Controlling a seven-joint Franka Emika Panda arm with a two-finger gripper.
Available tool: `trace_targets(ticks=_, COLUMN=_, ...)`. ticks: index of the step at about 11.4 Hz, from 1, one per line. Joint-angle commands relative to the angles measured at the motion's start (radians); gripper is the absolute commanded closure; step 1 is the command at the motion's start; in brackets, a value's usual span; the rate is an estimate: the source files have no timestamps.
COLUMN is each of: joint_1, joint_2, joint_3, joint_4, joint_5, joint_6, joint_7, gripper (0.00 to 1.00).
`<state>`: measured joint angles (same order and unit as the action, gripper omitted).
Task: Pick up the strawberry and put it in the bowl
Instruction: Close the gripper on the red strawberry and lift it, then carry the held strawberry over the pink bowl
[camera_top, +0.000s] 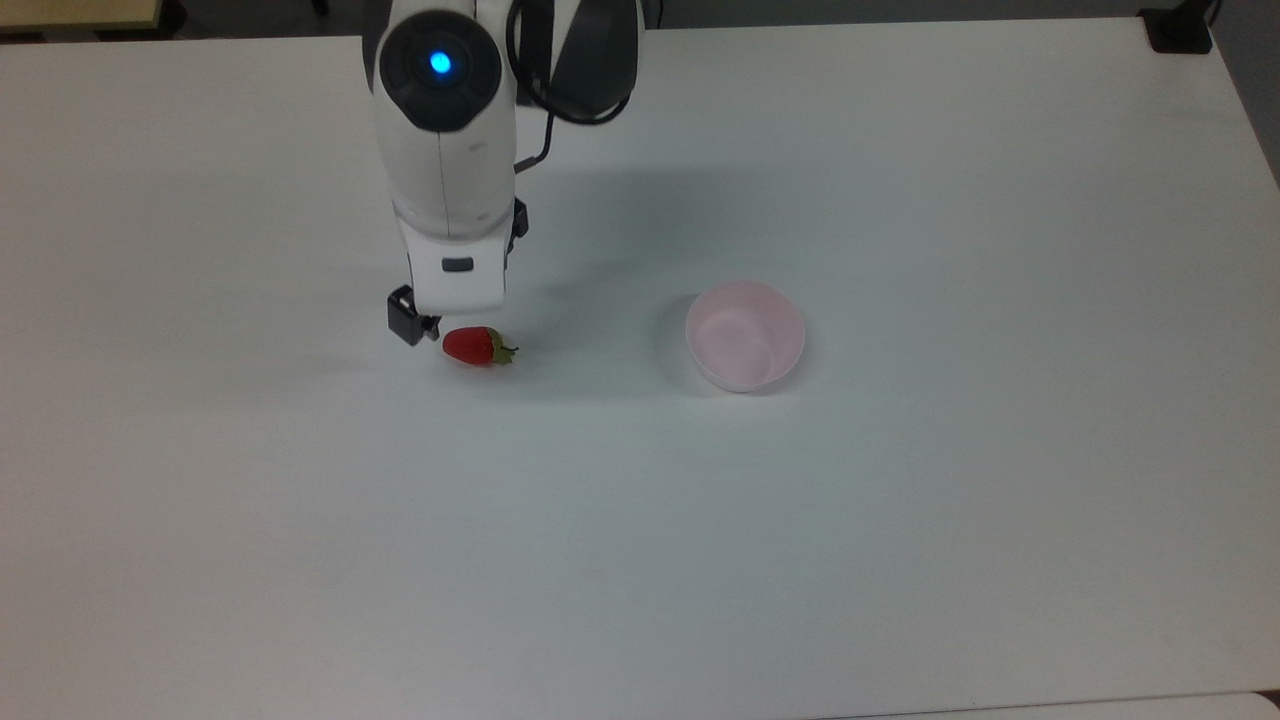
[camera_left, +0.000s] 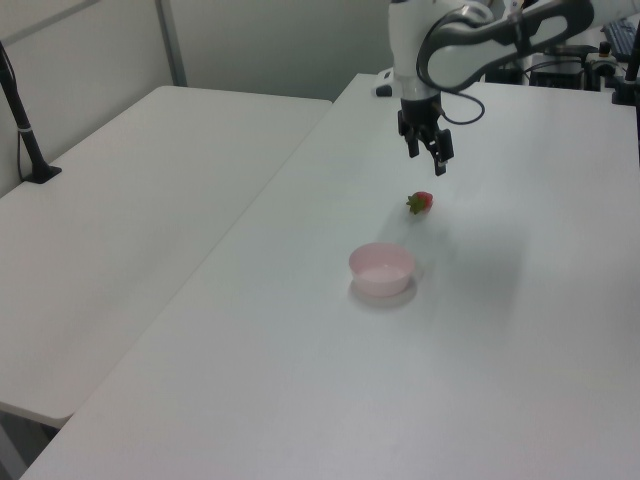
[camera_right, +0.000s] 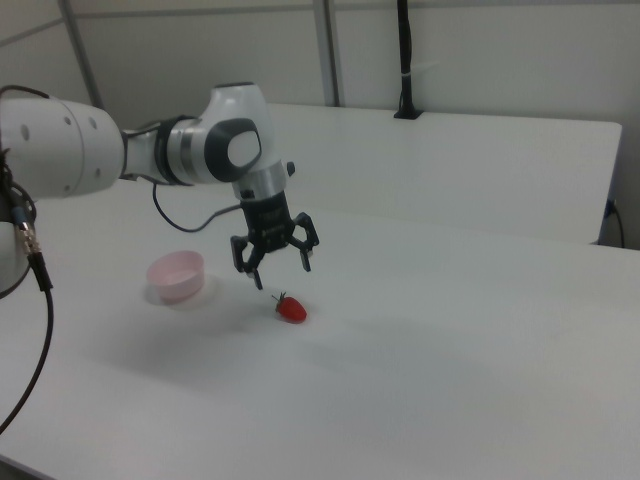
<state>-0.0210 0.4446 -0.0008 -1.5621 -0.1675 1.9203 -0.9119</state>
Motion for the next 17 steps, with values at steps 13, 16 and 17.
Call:
trace_targets(ticks=13, joint_1=0.010, joint_2=-0.061, joint_3=0.094, joint_4=-0.092, joint_5=-0.095, joint_6=-0.008, joint_7=0.247, gripper=0.79)
trace_targets(ticks=16, joint_1=0.054, joint_2=-0.099, joint_3=0.174, joint_4=-0.067, joint_5=-0.072, joint_6=-0.064, joint_7=0.677, gripper=0.76)
trace_targets(ticks=17, joint_1=0.094, joint_2=-0.098, joint_3=0.174, joint_4=-0.067, joint_5=-0.070, joint_6=-0.063, joint_7=0.806, gripper=0.76)
